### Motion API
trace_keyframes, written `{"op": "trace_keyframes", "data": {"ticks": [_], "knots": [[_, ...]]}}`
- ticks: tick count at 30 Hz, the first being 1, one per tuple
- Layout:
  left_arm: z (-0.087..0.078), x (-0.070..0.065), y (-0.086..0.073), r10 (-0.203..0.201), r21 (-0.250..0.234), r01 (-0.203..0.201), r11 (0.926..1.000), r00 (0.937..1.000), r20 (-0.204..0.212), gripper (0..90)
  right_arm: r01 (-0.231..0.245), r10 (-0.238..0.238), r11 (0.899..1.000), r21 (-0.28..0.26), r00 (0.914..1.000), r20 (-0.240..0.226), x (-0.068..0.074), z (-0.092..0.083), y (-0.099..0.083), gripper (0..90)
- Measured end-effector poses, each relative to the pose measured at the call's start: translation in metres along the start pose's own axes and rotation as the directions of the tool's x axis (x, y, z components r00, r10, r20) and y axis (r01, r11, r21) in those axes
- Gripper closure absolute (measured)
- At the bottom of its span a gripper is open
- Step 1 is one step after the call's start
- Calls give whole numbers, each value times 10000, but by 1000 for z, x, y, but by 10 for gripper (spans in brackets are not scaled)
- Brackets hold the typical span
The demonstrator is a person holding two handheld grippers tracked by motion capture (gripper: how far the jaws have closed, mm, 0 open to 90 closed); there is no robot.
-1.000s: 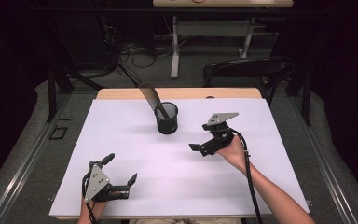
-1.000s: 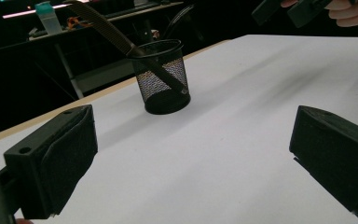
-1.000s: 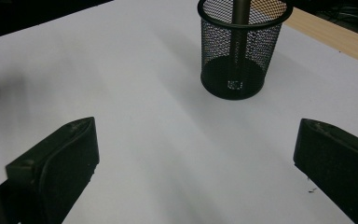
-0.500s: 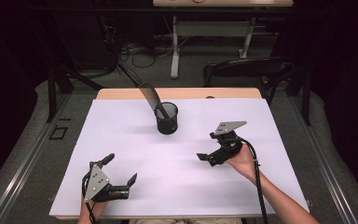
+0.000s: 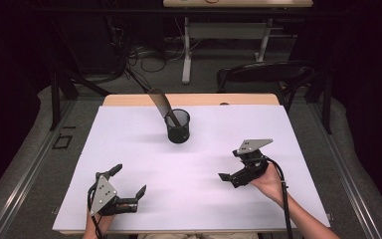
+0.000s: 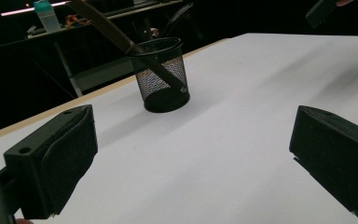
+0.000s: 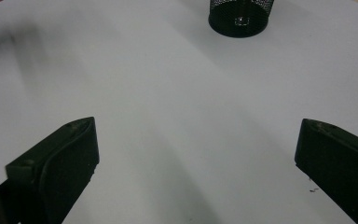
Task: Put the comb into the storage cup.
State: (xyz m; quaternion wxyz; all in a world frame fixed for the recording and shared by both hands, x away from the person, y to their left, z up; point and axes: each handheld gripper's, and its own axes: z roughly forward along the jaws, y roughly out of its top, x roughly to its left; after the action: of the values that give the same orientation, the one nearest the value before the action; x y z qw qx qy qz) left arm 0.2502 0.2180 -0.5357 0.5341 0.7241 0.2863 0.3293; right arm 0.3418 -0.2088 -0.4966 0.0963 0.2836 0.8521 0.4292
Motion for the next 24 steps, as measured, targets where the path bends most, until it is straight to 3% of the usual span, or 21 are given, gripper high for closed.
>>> {"op": "trace_keyframes", "data": {"ticks": [12, 24], "knots": [[0, 0, 0, 10, -17, -10, 10000, 10000, -25, 8, -249, 248, 9997, 38, 9995, 202, 5, -15, -22, 0], [-1, 0, 0, 40, 3, -40, 10000, 10000, -21, 8, -326, 349, 9989, -323, 9968, 724, 8, -33, -41, 0]]}}
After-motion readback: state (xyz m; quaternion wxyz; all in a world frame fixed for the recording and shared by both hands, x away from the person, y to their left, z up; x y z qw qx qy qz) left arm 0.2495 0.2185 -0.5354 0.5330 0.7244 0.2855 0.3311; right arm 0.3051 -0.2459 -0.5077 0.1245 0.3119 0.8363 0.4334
